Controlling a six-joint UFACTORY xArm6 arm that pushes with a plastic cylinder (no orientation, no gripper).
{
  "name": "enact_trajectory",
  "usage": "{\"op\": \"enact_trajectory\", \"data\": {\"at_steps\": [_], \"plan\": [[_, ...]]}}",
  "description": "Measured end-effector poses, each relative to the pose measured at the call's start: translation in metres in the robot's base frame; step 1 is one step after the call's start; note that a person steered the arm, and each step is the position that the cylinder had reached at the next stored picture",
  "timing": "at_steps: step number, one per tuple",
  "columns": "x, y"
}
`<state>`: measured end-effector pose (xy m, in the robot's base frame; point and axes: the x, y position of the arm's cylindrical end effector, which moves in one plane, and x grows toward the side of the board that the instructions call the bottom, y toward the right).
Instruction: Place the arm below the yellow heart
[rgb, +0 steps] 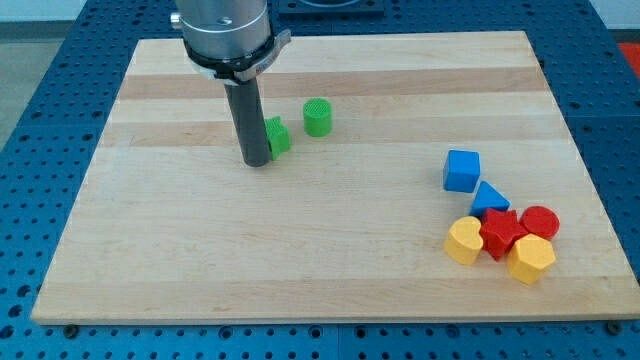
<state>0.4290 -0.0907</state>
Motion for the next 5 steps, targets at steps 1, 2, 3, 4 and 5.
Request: {"op": "enact_trajectory", "data": {"at_steps": [1,2,3,4,5], "plan": [[-0.004,0.002],[-0.021,0.008],[-0.03,0.012],[-0.035,0.019],[-0.035,0.019]]}}
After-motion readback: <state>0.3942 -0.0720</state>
